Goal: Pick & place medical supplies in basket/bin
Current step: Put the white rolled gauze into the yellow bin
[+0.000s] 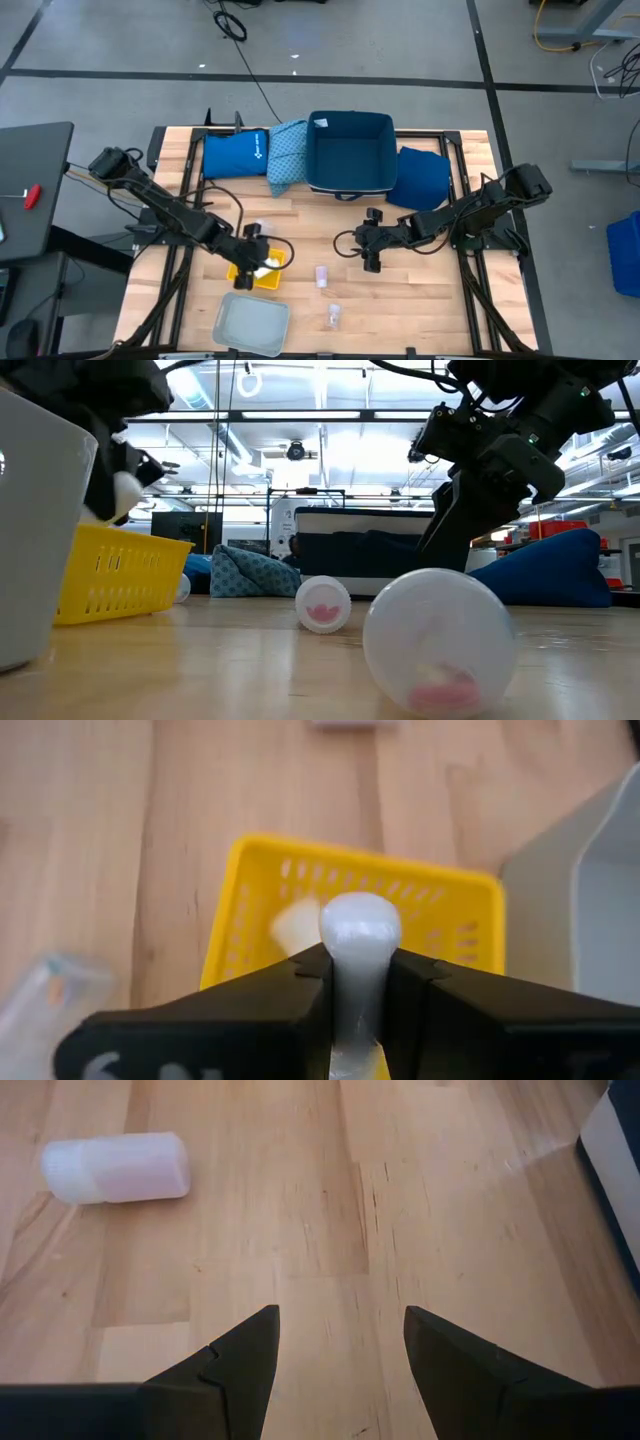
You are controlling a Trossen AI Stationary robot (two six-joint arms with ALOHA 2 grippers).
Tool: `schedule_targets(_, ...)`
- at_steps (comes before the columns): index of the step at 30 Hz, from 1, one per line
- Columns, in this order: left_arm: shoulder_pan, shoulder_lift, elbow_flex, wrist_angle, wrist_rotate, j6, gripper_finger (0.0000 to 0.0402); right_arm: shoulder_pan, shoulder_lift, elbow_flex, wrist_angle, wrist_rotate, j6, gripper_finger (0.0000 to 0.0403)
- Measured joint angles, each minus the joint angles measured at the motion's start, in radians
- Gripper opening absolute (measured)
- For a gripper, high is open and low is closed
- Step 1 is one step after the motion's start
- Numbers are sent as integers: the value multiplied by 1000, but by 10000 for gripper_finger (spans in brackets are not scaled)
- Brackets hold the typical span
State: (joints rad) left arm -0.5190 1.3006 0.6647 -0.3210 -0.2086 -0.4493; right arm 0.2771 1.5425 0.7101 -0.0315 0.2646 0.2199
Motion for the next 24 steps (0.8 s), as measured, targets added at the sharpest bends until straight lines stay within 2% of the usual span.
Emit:
schedule_targets(17, 0, 1, 0, -58, 131, -34, 49, 0, 0, 0, 1, 0, 0, 221)
schedule_targets(24, 1, 1, 0, -56, 133, -41, 143, 0, 0, 0, 1, 0, 0, 221)
